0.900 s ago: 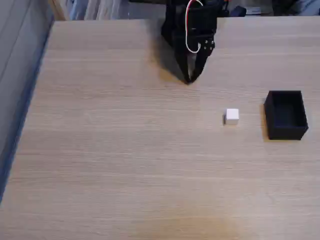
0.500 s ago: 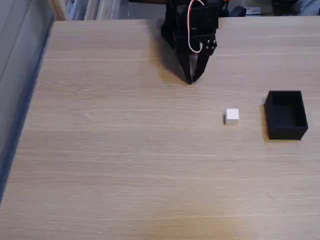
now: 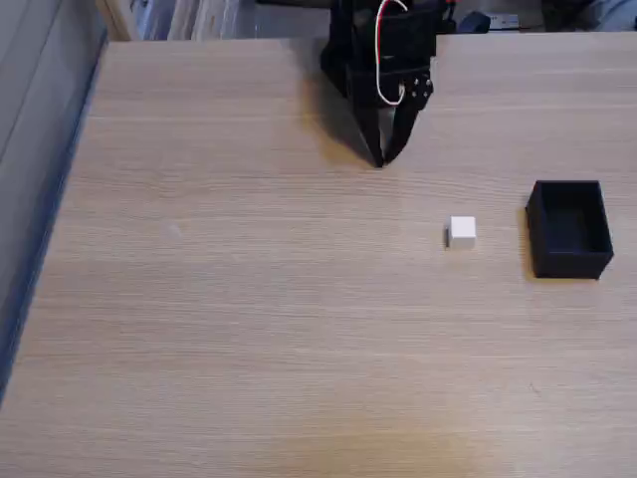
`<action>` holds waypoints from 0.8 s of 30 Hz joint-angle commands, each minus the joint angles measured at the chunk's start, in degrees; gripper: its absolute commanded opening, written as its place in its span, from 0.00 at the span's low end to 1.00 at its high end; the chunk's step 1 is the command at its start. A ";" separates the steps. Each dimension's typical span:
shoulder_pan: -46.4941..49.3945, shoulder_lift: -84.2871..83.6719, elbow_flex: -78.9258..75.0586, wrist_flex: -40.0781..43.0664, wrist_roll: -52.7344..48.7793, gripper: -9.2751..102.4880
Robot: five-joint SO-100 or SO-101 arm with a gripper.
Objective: Pick a white block and place it in the black box.
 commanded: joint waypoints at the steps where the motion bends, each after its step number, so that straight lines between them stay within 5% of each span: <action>1: 0.26 0.35 0.88 0.44 -0.18 0.08; 24: 2.02 -6.94 -2.02 -5.54 -5.27 0.08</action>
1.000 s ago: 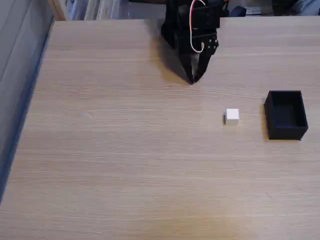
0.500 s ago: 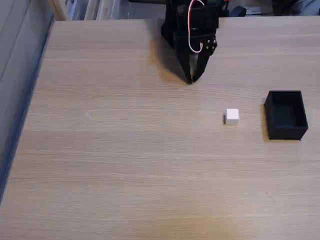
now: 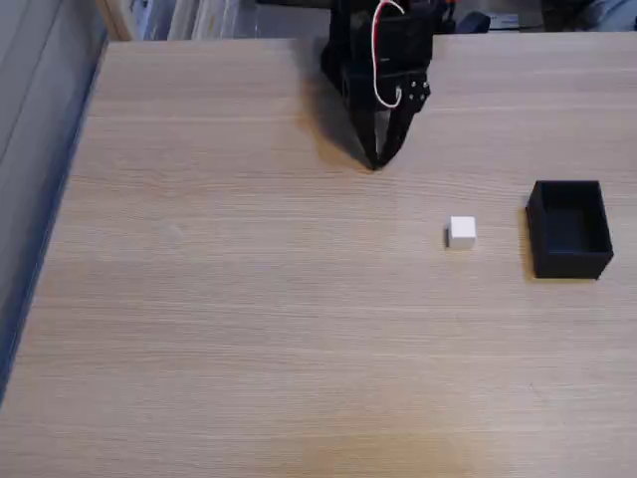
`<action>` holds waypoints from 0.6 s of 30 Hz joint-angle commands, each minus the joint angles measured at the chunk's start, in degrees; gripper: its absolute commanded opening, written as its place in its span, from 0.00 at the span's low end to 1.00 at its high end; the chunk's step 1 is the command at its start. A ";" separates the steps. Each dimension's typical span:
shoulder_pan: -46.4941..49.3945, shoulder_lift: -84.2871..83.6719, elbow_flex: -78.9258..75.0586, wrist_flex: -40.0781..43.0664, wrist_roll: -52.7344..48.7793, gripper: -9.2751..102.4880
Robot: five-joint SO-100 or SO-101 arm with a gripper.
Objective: Pick a white block and place it in the black box.
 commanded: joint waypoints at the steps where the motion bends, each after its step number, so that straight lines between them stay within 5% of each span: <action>1: -1.14 -3.34 -3.08 -1.76 -0.18 0.08; 18: -13.62 -45.35 -39.11 -2.90 6.86 0.10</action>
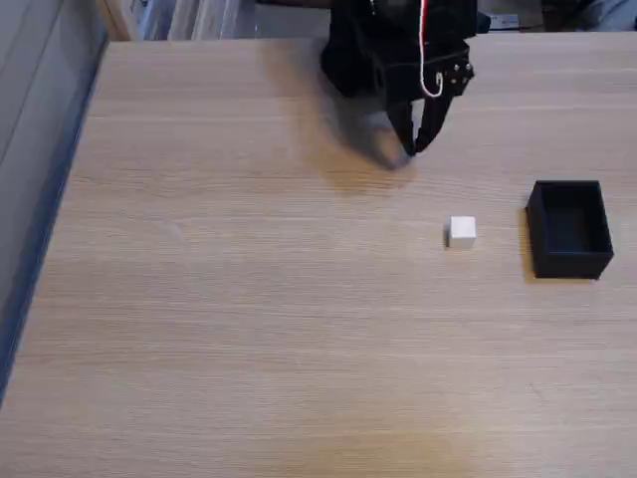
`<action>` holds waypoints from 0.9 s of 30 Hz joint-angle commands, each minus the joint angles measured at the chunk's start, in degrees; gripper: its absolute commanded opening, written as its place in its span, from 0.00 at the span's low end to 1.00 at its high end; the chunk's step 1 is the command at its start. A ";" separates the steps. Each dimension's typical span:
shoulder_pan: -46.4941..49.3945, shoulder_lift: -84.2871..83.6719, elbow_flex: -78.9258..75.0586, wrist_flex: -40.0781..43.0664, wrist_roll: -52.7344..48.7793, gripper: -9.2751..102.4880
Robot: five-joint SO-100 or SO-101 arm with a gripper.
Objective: Pick a white block and place it in the black box.
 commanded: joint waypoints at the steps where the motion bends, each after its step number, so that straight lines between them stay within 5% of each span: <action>1: -1.23 -7.29 -6.94 -0.18 0.88 0.11; 27: -4.92 -44.47 -39.99 2.90 13.45 0.12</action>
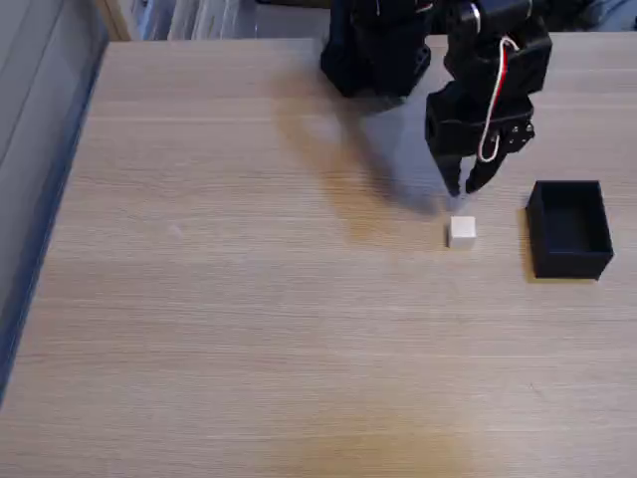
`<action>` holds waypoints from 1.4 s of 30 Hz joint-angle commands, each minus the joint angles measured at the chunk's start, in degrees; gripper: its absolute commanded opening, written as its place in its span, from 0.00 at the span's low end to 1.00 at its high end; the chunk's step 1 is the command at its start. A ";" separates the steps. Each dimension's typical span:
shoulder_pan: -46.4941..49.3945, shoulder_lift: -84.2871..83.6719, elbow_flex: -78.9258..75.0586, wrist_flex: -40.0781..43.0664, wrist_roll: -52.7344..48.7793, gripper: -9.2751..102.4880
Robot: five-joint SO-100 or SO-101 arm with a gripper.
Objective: Pick a white block and place it in the black box.
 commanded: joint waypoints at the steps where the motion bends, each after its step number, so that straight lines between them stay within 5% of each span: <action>1: -0.18 -2.29 -4.39 0.35 0.97 0.12; 14: 2.29 -6.59 -4.92 -2.20 4.04 0.39; 42: 6.06 -18.90 -8.35 -6.15 11.78 0.39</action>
